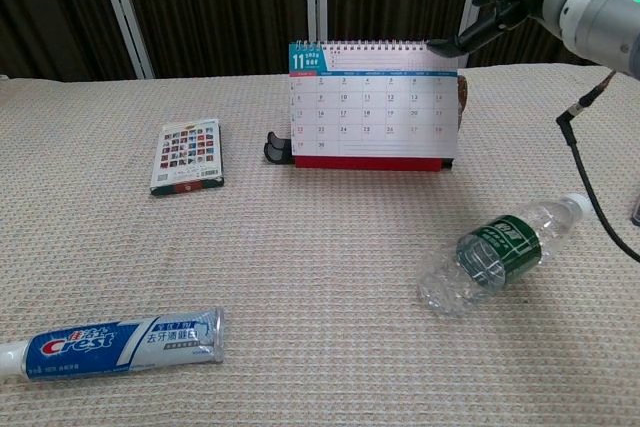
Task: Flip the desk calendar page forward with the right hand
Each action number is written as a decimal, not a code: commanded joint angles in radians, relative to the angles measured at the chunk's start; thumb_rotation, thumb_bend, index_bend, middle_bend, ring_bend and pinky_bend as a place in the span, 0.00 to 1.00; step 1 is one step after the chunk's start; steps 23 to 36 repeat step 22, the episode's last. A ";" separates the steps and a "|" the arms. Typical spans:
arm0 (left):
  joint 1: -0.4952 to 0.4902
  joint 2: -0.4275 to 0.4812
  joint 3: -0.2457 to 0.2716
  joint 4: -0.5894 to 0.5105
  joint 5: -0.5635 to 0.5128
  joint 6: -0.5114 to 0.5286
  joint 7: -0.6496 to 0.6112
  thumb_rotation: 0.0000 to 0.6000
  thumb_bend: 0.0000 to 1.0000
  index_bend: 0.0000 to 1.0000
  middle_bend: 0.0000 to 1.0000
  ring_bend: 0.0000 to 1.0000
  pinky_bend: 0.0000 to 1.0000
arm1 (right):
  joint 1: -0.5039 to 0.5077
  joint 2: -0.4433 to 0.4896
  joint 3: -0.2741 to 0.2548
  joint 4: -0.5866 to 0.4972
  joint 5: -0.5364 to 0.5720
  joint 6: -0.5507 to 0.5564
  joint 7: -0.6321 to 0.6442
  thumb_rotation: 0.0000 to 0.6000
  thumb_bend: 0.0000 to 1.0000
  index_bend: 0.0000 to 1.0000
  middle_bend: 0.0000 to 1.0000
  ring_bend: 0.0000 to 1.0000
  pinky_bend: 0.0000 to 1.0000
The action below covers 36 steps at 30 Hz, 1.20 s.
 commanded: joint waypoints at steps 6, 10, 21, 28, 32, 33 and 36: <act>-0.009 -0.003 0.002 0.013 -0.017 -0.026 -0.002 1.00 0.13 0.00 0.00 0.00 0.00 | -0.211 0.192 -0.226 -0.138 -0.301 0.131 0.042 1.00 0.25 0.00 0.00 0.00 0.00; -0.011 -0.006 0.006 0.023 -0.029 -0.042 -0.001 1.00 0.13 0.00 0.00 0.00 0.00 | -0.306 0.244 -0.337 -0.101 -0.429 0.226 0.008 1.00 0.23 0.00 0.00 0.00 0.00; 0.000 -0.011 0.017 0.039 -0.019 -0.026 0.006 1.00 0.13 0.00 0.00 0.00 0.00 | -0.530 0.241 -0.521 0.080 -0.654 0.476 -0.055 1.00 0.22 0.00 0.00 0.00 0.00; 0.000 -0.012 0.018 0.040 -0.018 -0.025 0.008 1.00 0.13 0.00 0.00 0.00 0.00 | -0.542 0.233 -0.524 0.095 -0.664 0.491 -0.054 1.00 0.22 0.00 0.00 0.00 0.00; 0.000 -0.012 0.018 0.040 -0.018 -0.025 0.008 1.00 0.13 0.00 0.00 0.00 0.00 | -0.542 0.233 -0.524 0.095 -0.664 0.491 -0.054 1.00 0.22 0.00 0.00 0.00 0.00; 0.000 -0.012 0.018 0.040 -0.018 -0.025 0.008 1.00 0.13 0.00 0.00 0.00 0.00 | -0.542 0.233 -0.524 0.095 -0.664 0.491 -0.054 1.00 0.22 0.00 0.00 0.00 0.00; 0.000 -0.012 0.018 0.040 -0.018 -0.025 0.008 1.00 0.13 0.00 0.00 0.00 0.00 | -0.542 0.233 -0.524 0.095 -0.664 0.491 -0.054 1.00 0.22 0.00 0.00 0.00 0.00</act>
